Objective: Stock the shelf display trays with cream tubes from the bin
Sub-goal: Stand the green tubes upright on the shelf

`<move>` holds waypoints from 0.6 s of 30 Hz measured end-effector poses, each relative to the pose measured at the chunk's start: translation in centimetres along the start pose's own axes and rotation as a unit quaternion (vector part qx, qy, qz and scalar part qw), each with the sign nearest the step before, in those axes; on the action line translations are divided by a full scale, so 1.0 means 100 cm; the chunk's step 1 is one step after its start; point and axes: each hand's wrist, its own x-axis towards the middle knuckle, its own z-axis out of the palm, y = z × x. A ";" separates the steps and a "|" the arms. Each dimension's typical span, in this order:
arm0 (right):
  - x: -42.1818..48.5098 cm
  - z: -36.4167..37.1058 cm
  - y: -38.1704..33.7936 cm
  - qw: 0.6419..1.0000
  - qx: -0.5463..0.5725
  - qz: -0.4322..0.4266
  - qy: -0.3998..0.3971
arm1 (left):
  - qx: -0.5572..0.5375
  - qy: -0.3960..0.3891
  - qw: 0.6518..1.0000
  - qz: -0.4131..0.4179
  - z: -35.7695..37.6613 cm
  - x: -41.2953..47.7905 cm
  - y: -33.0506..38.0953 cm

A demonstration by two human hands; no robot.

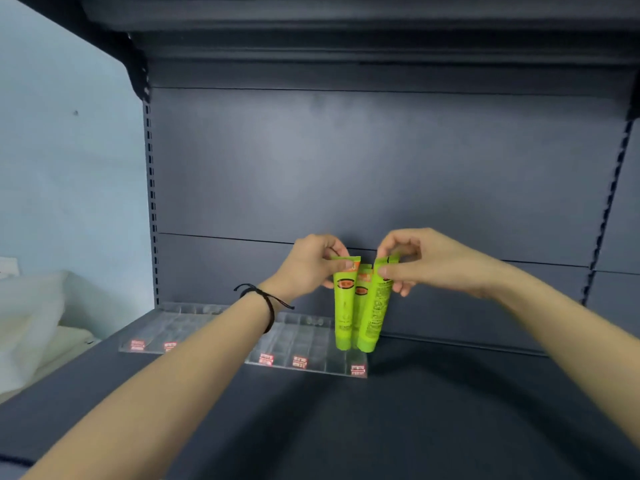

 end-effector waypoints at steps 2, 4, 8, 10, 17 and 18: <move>0.003 -0.005 0.010 0.999 -0.030 0.008 0.008 | -0.005 -0.002 1.000 -0.001 0.008 0.009 -0.009; 0.008 -0.008 0.018 0.997 -0.070 0.012 0.021 | -0.009 -0.007 1.000 -0.002 0.014 0.016 -0.016; 0.019 -0.007 0.035 0.993 -0.111 0.003 0.034 | -0.004 -0.018 1.000 -0.012 0.026 0.027 -0.027; 0.022 -0.004 0.041 0.995 -0.100 -0.003 0.023 | -0.004 -0.019 1.000 -0.017 0.030 0.030 -0.030; 0.033 0.004 0.057 0.997 -0.067 -0.026 -0.039 | 0.006 -0.056 0.998 -0.022 0.038 0.033 -0.039; 0.033 0.006 0.059 0.996 -0.062 -0.027 -0.050 | 0.004 -0.056 0.998 -0.024 0.039 0.033 -0.040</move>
